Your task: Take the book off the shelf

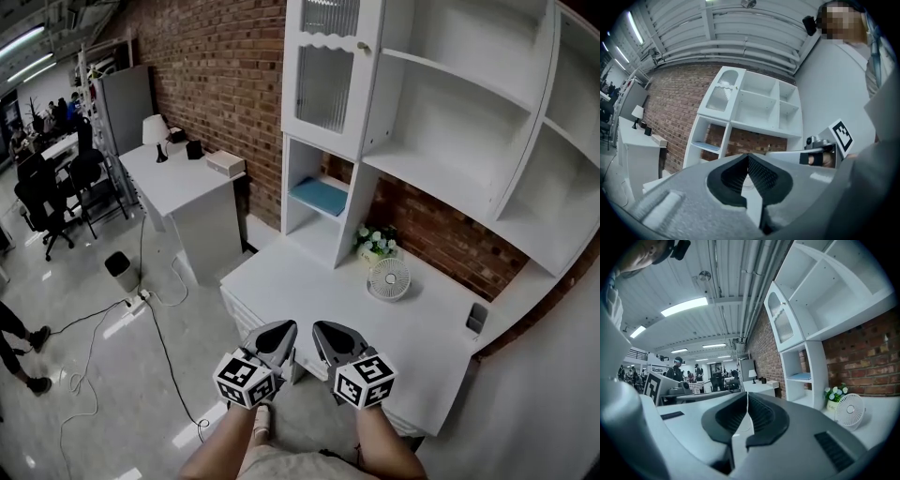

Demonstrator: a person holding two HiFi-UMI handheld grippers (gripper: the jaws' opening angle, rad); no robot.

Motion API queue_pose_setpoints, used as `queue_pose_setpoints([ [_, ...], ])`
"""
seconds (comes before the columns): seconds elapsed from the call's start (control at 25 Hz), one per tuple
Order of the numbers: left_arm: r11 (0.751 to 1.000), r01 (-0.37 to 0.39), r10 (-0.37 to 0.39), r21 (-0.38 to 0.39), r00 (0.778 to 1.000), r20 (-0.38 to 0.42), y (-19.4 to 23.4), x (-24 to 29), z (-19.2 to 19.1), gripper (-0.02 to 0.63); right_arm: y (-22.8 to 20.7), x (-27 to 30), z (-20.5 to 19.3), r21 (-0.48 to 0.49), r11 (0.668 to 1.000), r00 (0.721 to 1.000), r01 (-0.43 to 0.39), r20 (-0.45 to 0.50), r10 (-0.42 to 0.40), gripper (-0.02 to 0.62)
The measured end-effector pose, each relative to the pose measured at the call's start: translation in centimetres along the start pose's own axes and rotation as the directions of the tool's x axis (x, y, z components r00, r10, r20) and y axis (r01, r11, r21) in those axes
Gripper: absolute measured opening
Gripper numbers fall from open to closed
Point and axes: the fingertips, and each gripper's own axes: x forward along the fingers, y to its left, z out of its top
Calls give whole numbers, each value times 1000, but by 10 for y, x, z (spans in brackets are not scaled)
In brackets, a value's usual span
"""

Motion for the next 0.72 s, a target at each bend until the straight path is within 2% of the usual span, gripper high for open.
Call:
queue_pose_setpoints([
  [0.52,998,59,-60,-28,998,-34,125,71,14,9,-50,128,23,-12,998,998,55,-27,-56,17],
  [0.72,996,84,-85,-41,996,-40,166,93,18,11,-65,171,31,-48,995,996,82,-40,-84,18],
])
